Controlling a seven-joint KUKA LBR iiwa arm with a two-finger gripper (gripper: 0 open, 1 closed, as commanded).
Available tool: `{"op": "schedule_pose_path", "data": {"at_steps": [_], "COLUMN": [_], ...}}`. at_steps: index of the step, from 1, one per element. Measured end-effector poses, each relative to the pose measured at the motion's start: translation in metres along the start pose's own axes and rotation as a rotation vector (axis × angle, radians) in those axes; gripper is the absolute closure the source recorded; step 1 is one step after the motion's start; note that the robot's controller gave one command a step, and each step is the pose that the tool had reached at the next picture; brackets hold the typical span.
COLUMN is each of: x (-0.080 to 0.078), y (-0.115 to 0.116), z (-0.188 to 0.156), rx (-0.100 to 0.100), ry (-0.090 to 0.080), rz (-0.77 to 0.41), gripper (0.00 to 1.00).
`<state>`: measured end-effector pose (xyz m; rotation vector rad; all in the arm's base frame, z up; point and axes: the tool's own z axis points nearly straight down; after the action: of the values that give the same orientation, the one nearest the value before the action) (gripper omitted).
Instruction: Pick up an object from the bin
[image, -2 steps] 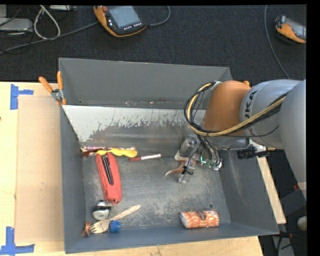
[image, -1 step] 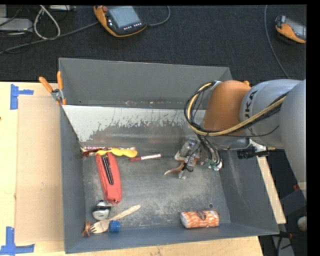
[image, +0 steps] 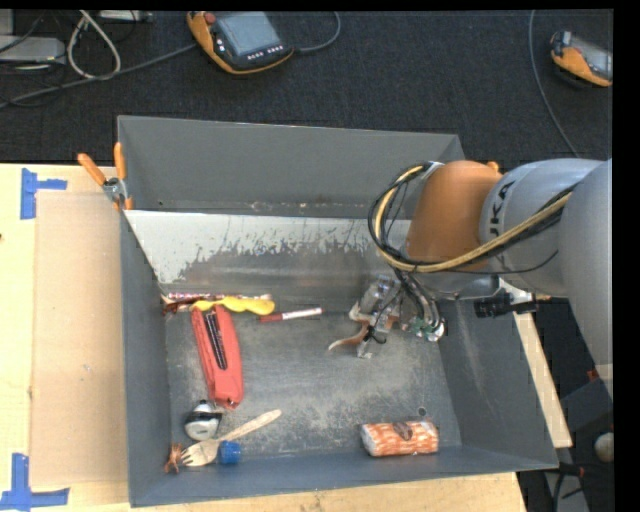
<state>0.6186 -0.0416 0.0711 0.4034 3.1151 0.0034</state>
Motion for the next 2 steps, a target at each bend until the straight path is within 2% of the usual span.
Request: {"op": "schedule_pose_path", "data": {"at_steps": [2], "x": [0.0000], "y": [0.0000], "z": [0.0000], "rx": [0.000], "ry": [0.000], "rz": [0.000], "gripper": [1.00]}}
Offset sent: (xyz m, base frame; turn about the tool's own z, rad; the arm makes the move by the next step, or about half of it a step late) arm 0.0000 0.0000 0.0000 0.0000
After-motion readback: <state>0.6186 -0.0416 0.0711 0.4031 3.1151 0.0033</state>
